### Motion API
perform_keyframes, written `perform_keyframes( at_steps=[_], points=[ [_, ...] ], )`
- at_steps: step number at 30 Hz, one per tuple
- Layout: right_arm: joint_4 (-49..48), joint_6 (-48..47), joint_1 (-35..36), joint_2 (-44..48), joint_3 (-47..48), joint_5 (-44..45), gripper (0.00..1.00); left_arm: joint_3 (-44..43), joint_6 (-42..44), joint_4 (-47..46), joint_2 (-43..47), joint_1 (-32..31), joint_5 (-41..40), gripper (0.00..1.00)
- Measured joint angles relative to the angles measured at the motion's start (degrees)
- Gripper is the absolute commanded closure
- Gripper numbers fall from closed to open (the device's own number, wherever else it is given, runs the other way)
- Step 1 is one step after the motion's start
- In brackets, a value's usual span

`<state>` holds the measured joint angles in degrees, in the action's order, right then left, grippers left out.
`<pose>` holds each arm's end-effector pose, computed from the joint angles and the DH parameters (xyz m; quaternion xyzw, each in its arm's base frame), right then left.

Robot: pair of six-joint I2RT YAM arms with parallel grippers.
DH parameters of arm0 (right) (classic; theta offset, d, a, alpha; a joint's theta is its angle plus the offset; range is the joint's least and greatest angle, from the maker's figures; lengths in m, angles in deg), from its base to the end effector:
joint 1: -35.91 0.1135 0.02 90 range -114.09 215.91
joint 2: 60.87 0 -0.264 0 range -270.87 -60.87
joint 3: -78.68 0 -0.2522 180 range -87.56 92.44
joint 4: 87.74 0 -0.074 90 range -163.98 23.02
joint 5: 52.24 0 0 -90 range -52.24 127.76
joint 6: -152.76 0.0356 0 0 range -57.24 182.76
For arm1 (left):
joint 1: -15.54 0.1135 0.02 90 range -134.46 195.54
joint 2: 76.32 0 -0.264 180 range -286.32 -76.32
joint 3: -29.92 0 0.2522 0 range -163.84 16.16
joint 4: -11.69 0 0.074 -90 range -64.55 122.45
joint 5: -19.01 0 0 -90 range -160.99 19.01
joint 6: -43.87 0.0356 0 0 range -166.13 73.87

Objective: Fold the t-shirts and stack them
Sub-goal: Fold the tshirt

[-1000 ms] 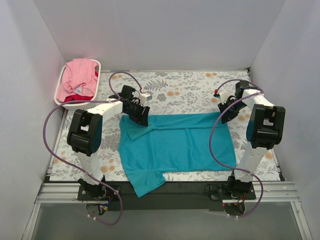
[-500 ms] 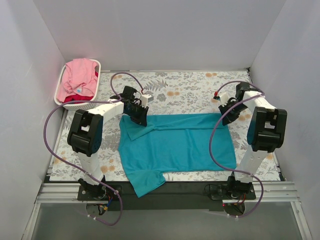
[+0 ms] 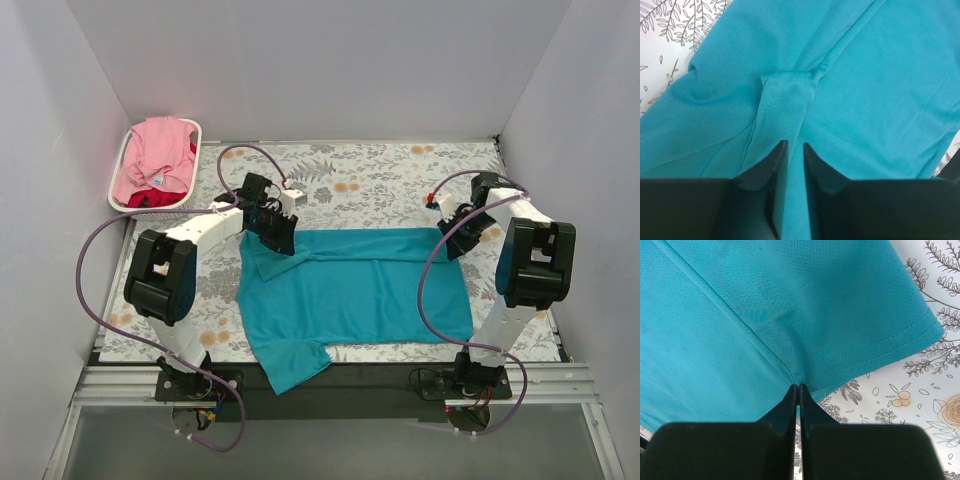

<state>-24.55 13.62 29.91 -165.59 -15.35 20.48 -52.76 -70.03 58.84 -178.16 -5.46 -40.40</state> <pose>0.3403 -0.0251 0.1808 -0.3724 0.9133 0.1007 0.1309 0.3244 -0.1439 0.1933 0.0302 0.9451 -0.3142 0.0844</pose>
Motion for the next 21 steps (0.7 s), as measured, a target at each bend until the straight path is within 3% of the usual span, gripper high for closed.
perform_keyframes(
  at_steps=[2,5,21],
  points=[
    [-0.04,-0.15,0.0,0.0,0.0,0.07,0.99,0.0,0.11,-0.22,0.07,-0.13,-0.33,0.68],
    [-0.04,-0.2,0.0,0.0,0.0,0.24,0.99,-0.31,0.0,-0.39,-0.28,-0.22,-1.05,0.62],
    [-0.07,-0.2,0.0,-0.48,0.0,0.63,0.99,-5.84,0.28,-2.12,-9.73,-1.9,-1.86,0.55]
  ],
)
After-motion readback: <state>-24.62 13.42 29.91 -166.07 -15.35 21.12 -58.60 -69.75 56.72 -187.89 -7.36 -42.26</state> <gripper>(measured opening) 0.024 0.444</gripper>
